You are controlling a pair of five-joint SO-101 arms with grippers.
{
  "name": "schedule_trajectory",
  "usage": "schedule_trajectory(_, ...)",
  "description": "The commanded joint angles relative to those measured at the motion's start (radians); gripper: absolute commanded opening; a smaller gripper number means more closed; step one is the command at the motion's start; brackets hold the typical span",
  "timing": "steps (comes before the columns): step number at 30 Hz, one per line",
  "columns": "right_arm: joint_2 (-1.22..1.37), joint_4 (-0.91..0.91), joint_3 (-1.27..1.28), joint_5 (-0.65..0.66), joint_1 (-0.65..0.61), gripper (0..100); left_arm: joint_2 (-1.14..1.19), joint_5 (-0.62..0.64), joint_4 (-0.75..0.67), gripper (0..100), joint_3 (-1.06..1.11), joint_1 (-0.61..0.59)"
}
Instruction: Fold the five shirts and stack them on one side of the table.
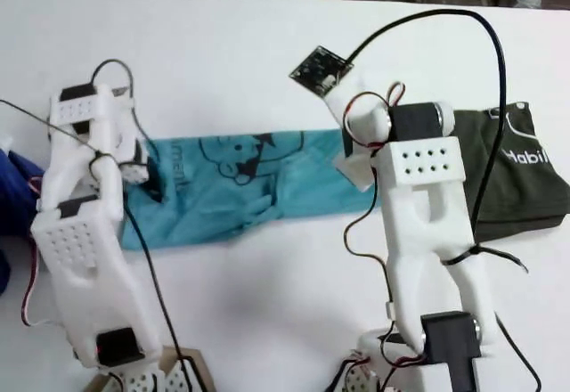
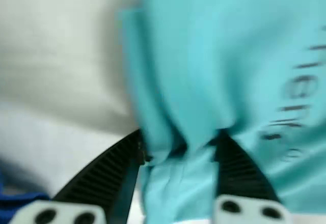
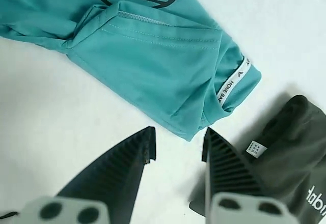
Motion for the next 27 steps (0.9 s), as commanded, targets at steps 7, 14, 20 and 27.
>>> schedule_trajectory(7,-0.061,0.010,-0.006,0.006,0.064,15.9,0.032,-0.003,-0.002,3,-0.012,-0.014)
schedule_trajectory(14,-0.151,0.045,-0.005,0.005,0.148,15.9,0.032,-0.003,0.115,3,-0.246,-0.184)
schedule_trajectory(20,-0.381,0.108,0.038,0.003,0.148,15.9,0.020,-0.029,0.176,3,-0.415,-0.178)
schedule_trajectory(27,-0.578,0.028,0.382,0.005,0.232,15.9,-0.135,-0.020,0.176,3,-0.255,-0.011)
